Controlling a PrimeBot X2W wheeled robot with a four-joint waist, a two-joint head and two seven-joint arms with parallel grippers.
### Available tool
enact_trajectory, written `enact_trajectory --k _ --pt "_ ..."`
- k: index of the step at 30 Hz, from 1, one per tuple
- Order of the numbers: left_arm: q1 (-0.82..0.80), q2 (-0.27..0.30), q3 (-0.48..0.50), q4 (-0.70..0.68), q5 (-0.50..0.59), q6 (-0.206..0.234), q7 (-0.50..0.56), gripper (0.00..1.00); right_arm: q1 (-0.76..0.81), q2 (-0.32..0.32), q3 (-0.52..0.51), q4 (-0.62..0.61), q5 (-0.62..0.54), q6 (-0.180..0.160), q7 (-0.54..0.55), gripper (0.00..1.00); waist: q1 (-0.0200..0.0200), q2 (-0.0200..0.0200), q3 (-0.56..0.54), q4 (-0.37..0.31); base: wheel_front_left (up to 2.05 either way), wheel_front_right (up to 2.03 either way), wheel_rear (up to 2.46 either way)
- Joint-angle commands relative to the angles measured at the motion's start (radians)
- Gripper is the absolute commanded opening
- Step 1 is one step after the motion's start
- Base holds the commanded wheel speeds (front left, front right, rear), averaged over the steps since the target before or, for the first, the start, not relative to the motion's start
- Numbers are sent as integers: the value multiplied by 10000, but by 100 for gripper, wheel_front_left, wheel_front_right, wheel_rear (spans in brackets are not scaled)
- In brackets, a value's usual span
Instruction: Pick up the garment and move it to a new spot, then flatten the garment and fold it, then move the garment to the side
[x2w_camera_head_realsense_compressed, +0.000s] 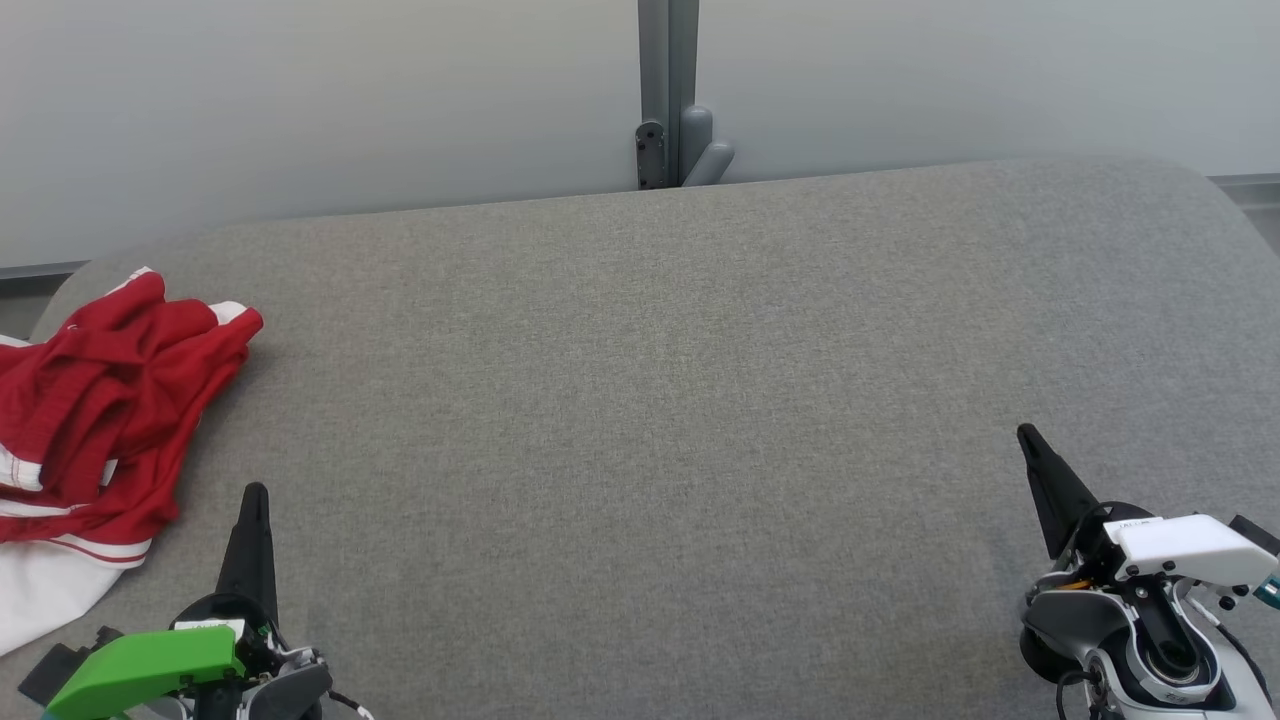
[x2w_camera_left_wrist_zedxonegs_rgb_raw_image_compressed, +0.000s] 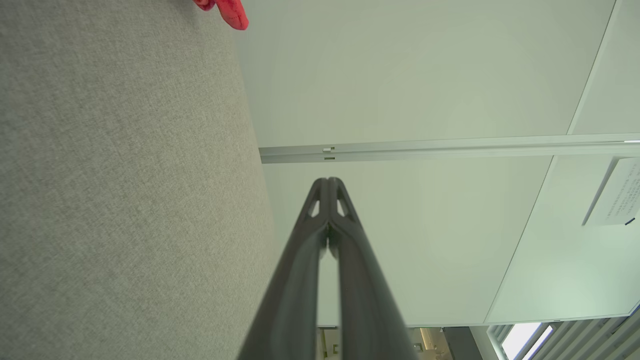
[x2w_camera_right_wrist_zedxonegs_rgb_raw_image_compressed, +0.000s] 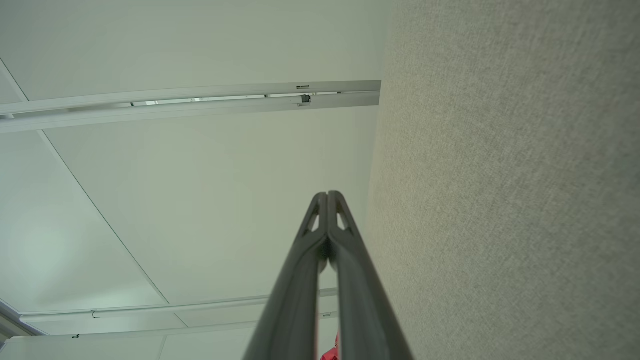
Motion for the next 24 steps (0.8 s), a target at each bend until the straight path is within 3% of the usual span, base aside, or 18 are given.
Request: enact_trajectory --k 1,24 --pt "117 -2 6 -6 61 -24 -8 0 -49 -8 1 16 -3 4 14 0 0 0 0 0 0 0 0" --pt "117 -2 6 -6 61 -24 -8 0 -49 -8 1 16 -3 4 14 0 0 0 0 0 0 0 0"
